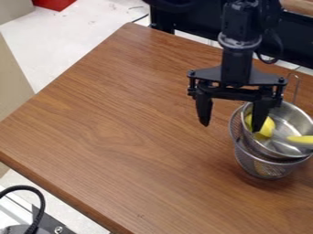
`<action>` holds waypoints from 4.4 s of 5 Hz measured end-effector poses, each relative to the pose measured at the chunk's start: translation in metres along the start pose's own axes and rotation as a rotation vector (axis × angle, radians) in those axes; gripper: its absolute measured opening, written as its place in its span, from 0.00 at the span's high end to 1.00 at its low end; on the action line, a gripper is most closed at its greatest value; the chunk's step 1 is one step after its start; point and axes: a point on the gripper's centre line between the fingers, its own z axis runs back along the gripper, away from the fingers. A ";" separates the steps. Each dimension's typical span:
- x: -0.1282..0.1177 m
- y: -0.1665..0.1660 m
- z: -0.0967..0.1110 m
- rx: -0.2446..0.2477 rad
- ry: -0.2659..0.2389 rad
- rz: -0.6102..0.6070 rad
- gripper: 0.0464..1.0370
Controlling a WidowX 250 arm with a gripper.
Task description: Take the basin and put it on the left side of the table
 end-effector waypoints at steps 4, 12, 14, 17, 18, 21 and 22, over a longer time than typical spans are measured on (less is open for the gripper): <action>0.006 -0.019 -0.017 0.031 -0.067 0.081 0.09; 0.020 -0.010 -0.001 -0.067 -0.004 0.149 0.99; 0.008 -0.002 0.025 -0.158 -0.043 0.126 0.99; -0.006 0.072 0.028 -0.082 -0.009 0.062 0.99; -0.006 0.099 0.020 -0.071 -0.014 0.031 0.99; -0.014 0.172 -0.027 -0.048 -0.005 -0.042 0.99; -0.027 0.177 -0.044 -0.013 -0.022 -0.101 0.99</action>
